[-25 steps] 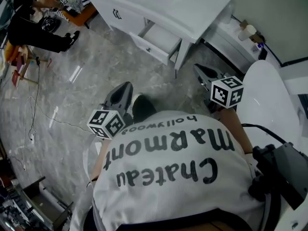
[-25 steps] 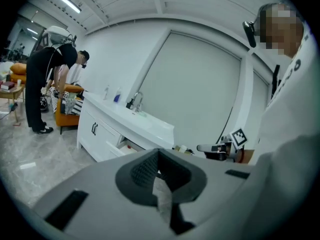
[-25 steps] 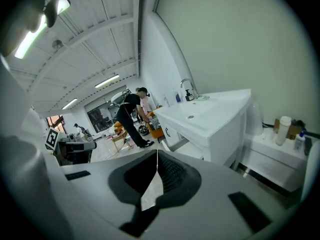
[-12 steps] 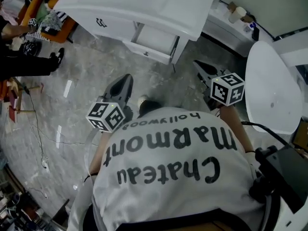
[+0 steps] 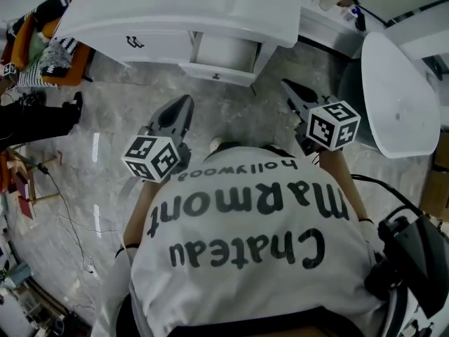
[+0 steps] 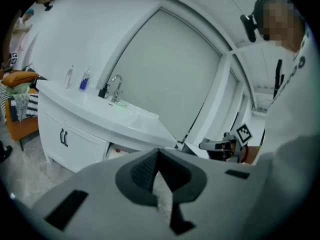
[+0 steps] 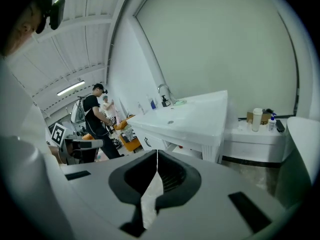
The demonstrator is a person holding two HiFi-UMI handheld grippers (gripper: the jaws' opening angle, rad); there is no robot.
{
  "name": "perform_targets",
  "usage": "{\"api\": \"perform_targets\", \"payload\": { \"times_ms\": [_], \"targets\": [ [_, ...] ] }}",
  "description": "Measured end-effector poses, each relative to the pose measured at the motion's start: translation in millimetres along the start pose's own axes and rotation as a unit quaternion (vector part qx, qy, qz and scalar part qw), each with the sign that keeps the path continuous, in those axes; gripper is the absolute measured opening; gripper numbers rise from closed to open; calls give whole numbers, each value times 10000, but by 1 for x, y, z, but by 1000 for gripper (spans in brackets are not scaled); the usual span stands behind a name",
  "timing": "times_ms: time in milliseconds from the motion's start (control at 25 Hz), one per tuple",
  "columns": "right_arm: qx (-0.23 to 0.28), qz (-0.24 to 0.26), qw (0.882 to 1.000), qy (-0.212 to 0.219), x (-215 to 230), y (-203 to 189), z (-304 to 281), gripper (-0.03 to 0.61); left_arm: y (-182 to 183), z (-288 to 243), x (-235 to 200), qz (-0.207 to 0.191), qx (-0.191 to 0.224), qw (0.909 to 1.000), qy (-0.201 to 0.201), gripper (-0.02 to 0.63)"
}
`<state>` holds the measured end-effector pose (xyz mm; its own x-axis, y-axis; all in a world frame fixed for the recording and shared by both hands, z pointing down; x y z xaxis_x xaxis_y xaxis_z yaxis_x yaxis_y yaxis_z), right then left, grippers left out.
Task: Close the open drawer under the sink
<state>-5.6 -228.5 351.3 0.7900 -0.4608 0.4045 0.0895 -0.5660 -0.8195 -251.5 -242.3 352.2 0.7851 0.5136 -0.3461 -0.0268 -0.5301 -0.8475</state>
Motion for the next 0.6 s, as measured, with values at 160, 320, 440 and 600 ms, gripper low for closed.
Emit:
{"api": "perform_targets", "payload": {
  "times_ms": [160,320,440,600],
  "targets": [
    [70,-285,9991,-298,-7,-18,-1,12,0,-1,-13,-110,-106,9996,-241,8],
    [-120,-405,9983,-409,-21,-39,-6,12,-9,-1,-21,-48,-201,9991,-365,8],
    [-287,-419,9976,-469,-25,-49,-16,12,-20,-11,-26,-18,-309,9986,-436,8],
    [-498,-274,9966,-590,-34,-53,-23,12,-39,-27,-24,-220,-486,9970,-569,8]
  ]
}}
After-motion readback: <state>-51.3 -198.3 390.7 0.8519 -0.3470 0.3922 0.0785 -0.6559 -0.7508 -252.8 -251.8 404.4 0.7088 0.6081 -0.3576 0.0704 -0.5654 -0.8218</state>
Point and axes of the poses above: the fingertips, and each gripper's own axes: z backward along the fingers, x to its right, y out of its top, the point moved 2 cm from there along z, backward along the fingers, and after that the axes turned 8 degrees about y, right-handed, at the moved point
